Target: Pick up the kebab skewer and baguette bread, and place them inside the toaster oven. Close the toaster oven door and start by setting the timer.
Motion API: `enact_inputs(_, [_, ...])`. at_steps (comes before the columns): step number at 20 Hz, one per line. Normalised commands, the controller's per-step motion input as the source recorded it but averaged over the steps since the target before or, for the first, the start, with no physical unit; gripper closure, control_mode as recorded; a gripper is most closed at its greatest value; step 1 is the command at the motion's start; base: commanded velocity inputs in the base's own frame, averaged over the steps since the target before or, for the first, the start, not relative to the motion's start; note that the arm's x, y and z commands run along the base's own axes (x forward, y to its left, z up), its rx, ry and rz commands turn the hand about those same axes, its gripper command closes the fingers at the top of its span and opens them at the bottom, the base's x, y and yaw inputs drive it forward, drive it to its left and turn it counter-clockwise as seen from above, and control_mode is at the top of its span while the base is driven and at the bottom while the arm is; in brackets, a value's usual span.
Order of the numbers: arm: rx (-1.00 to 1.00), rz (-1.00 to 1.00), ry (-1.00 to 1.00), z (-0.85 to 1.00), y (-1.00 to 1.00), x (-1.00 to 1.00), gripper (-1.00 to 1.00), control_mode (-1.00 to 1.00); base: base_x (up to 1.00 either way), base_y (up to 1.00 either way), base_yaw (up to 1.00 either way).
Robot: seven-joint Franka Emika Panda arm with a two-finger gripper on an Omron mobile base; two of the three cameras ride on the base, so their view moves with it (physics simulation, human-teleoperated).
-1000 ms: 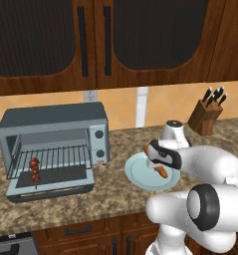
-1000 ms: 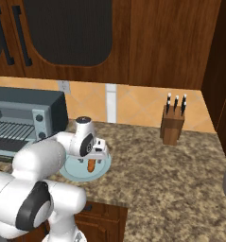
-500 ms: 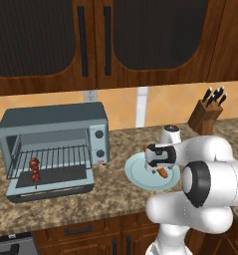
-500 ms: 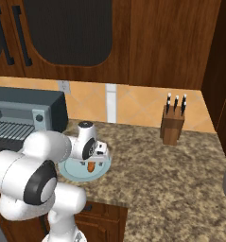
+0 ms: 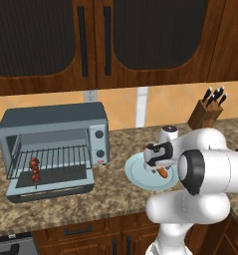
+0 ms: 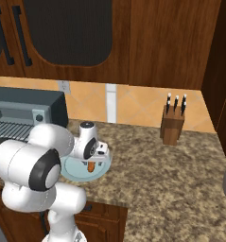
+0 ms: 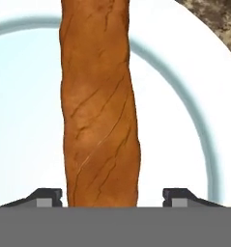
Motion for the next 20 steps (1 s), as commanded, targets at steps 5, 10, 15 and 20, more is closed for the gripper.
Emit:
enact_inputs(5, [0.02,0.00,0.00,-0.30,0.19,-0.03,1.00,-1.00,0.00,0.00,0.00])
enact_inputs(10, [0.02,0.26,0.05,0.69,0.27,-0.46,1.00,-1.00,0.00,0.00,0.00])
enact_inputs(15, [0.00,0.34,0.00,0.81,0.34,-0.80,1.00,-1.00,0.00,0.00,0.00])
enact_inputs(20, [-0.09,0.43,-0.02,0.73,0.74,-1.00,1.00,-1.00,0.00,0.00,0.00])
